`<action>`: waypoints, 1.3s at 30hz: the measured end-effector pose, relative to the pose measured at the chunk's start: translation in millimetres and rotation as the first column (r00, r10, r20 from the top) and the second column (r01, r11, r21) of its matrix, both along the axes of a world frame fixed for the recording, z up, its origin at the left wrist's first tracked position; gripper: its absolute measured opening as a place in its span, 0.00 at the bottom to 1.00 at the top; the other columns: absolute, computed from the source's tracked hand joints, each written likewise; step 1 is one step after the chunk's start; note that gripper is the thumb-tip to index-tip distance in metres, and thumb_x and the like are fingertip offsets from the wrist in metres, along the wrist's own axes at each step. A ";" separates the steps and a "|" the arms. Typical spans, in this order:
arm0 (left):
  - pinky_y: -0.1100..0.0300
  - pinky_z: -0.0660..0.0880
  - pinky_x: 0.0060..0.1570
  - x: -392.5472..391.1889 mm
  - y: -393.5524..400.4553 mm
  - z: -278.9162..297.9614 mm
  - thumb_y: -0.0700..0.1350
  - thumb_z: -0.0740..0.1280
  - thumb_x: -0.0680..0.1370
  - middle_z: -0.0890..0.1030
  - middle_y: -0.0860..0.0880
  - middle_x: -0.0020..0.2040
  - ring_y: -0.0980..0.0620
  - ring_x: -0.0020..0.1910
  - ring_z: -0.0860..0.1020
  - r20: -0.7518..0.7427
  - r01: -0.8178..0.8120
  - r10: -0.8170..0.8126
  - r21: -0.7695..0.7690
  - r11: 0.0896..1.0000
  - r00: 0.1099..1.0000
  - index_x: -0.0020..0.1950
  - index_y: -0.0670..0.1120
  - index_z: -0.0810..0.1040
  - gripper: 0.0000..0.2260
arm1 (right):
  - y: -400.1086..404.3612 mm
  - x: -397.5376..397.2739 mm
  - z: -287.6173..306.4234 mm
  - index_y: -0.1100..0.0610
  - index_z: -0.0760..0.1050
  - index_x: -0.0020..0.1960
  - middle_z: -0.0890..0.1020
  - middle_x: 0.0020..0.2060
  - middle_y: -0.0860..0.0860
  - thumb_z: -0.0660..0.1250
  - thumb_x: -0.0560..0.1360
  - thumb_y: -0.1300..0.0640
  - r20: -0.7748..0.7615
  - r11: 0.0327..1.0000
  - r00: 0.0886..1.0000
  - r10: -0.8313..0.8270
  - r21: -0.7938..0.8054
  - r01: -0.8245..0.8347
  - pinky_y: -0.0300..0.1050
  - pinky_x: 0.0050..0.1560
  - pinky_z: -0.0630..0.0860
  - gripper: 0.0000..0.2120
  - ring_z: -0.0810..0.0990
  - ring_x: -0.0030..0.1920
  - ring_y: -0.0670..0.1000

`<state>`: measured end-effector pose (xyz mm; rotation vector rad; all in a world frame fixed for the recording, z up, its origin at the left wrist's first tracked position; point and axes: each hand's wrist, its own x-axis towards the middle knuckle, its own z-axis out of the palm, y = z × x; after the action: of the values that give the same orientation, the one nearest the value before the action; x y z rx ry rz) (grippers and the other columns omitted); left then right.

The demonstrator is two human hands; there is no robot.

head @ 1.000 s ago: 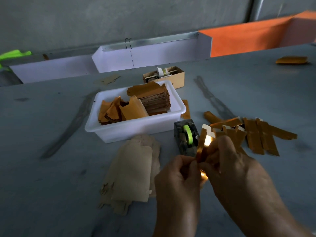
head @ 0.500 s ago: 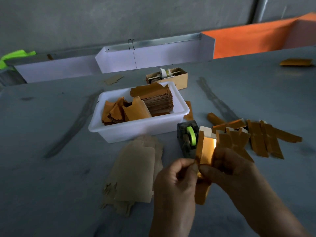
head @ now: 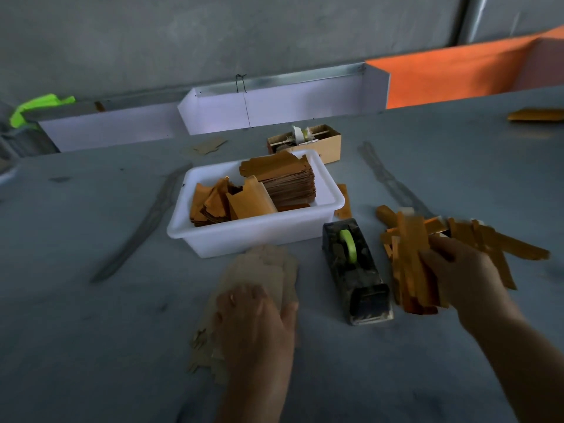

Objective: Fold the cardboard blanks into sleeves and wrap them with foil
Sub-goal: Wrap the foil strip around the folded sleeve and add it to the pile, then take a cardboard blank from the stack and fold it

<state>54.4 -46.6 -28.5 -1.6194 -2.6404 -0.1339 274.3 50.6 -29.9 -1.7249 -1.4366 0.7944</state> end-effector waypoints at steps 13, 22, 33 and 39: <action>0.56 0.72 0.51 0.2 -2.9 0.9 0.50 0.52 0.80 0.77 0.49 0.59 0.49 0.59 0.76 0.029 0.016 -0.013 -0.080 0.997 0.999 0.56 0.48 0.75 0.14 | -45.4 -14.5 7.2 0.53 0.78 0.55 0.77 0.54 0.52 0.65 0.75 0.58 0.111 0.964 0.993 -0.040 0.267 0.009 0.43 0.41 0.75 0.10 0.77 0.48 0.51; 0.56 0.74 0.27 6.2 -7.9 22.3 0.35 0.71 0.72 0.81 0.43 0.36 0.43 0.33 0.81 0.140 -0.012 -0.009 0.146 0.989 0.990 0.40 0.41 0.78 0.03 | -84.1 -80.6 15.8 0.53 0.80 0.45 0.85 0.41 0.48 0.64 0.76 0.62 -0.551 0.895 0.767 0.329 -0.077 -0.439 0.38 0.41 0.80 0.08 0.84 0.42 0.44; 0.72 0.72 0.55 38.9 -18.8 1.1 0.45 0.74 0.70 0.79 0.56 0.61 0.56 0.60 0.78 0.417 0.217 -0.429 0.465 0.858 0.802 0.58 0.48 0.82 0.16 | -73.8 -86.2 3.2 0.59 0.83 0.43 0.84 0.41 0.59 0.60 0.77 0.62 -0.841 0.878 0.537 0.069 -0.204 -0.433 0.47 0.45 0.80 0.12 0.84 0.43 0.53; 0.68 0.70 0.51 12.9 -15.3 20.3 0.53 0.74 0.69 0.77 0.63 0.55 0.64 0.53 0.75 0.782 -0.149 -0.235 0.384 0.911 0.578 0.60 0.57 0.73 0.21 | -71.3 -63.2 0.2 0.60 0.79 0.54 0.84 0.48 0.59 0.65 0.70 0.59 -0.880 0.848 0.474 0.036 -0.224 -0.481 0.50 0.48 0.81 0.14 0.83 0.50 0.56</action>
<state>67.2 -61.9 -8.3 -1.7085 -2.7552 -1.7362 211.1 -20.7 -29.7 -1.0278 -0.8097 1.9680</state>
